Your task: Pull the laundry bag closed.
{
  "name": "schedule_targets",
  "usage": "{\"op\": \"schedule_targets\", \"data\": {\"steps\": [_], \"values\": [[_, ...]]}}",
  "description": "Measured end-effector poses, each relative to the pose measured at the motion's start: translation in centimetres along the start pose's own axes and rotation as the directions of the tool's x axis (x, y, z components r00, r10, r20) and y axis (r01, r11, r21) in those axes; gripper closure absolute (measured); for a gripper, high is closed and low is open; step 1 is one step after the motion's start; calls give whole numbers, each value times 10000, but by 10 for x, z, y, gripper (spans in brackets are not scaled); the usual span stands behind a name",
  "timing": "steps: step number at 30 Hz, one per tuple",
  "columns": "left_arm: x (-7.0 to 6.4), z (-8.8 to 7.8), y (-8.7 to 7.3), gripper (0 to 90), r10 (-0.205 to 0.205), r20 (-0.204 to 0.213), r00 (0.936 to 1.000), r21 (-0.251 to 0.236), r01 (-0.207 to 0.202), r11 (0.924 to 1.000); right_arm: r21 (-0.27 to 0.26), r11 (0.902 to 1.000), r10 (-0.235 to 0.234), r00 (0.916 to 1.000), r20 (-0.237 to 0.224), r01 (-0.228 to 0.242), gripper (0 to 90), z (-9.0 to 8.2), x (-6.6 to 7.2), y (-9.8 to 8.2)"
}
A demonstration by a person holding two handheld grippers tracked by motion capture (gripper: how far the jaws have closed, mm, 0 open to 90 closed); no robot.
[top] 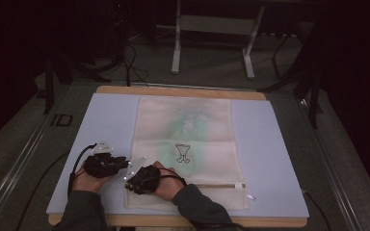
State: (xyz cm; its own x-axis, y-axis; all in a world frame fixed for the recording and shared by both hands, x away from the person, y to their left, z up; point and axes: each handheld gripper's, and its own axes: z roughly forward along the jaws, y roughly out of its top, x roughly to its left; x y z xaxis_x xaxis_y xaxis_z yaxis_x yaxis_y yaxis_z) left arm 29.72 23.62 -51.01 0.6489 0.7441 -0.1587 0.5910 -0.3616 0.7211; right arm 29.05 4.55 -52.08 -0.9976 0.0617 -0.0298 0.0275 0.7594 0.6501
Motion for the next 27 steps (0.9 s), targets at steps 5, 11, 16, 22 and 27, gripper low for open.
{"op": "schedule_targets", "data": {"steps": [5, 11, 16, 22, 27], "values": [[-2, -2, -1, 780, 25, 208, 9998, -4, -25, 10000, -126, 9998, 172, 9996, 228, -169, 811, 1, 1, -6], [-3, 0, -2, 892, 163, 519, 9985, 217, -174, 9996, -210, 9998, 82, 9986, 523, -71, 814, 2, 5, -9], [-9, 9, -3, 893, 352, 976, 9946, 803, -431, 9958, -208, 9998, 48, 9980, 625, -35, 815, 3, 6, -9], [-15, 16, -7, 893, 413, 1049, 9936, 1488, -567, 9872, -276, 9996, 106, 9980, 627, -89, 816, 3, 6, -10], [-16, 18, -8, 893, 367, 895, 9953, 1678, -514, 9845, -363, 9992, 197, 9979, 619, -175, 817, 3, 6, -11]]}}
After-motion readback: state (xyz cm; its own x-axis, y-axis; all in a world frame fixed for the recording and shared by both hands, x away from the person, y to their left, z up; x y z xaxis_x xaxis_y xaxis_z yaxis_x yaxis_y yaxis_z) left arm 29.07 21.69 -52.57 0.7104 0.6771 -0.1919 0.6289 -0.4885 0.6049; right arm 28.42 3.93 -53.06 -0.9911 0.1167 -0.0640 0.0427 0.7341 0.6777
